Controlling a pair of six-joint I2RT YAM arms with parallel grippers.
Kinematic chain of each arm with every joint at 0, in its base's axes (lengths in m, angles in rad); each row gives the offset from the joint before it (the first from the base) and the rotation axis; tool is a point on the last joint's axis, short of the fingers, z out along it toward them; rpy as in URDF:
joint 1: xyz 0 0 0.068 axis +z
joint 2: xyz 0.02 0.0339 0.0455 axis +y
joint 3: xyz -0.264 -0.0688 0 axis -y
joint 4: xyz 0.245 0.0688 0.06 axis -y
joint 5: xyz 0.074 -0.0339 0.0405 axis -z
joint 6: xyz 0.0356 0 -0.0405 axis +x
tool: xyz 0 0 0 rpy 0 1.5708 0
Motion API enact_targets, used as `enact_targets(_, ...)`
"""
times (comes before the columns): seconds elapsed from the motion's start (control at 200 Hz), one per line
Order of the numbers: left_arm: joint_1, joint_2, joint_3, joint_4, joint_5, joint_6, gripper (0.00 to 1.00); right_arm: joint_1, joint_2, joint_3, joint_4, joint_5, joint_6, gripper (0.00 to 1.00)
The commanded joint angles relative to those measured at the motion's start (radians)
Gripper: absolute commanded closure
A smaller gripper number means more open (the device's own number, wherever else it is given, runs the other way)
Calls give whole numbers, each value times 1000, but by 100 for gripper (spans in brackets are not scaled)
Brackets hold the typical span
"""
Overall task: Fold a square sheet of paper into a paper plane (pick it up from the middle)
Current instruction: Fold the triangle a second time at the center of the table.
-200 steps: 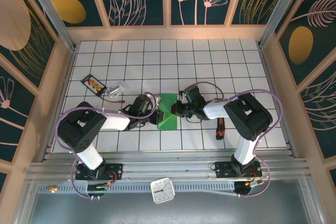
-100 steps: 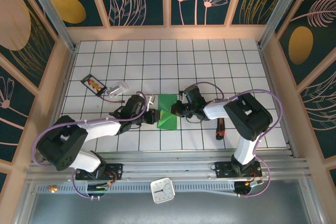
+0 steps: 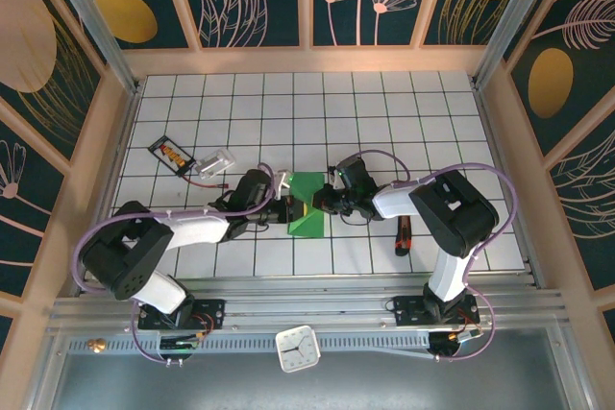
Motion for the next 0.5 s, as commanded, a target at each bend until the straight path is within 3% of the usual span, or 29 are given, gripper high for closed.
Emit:
enact_targets(0.0,-10,29,35,9,8,-7,100,-9,44,-28,-73,38,-23,100)
enact_targets(0.49,-18,132,98,-49,11,13,100,-12,46,-18,-80,33,-27,100)
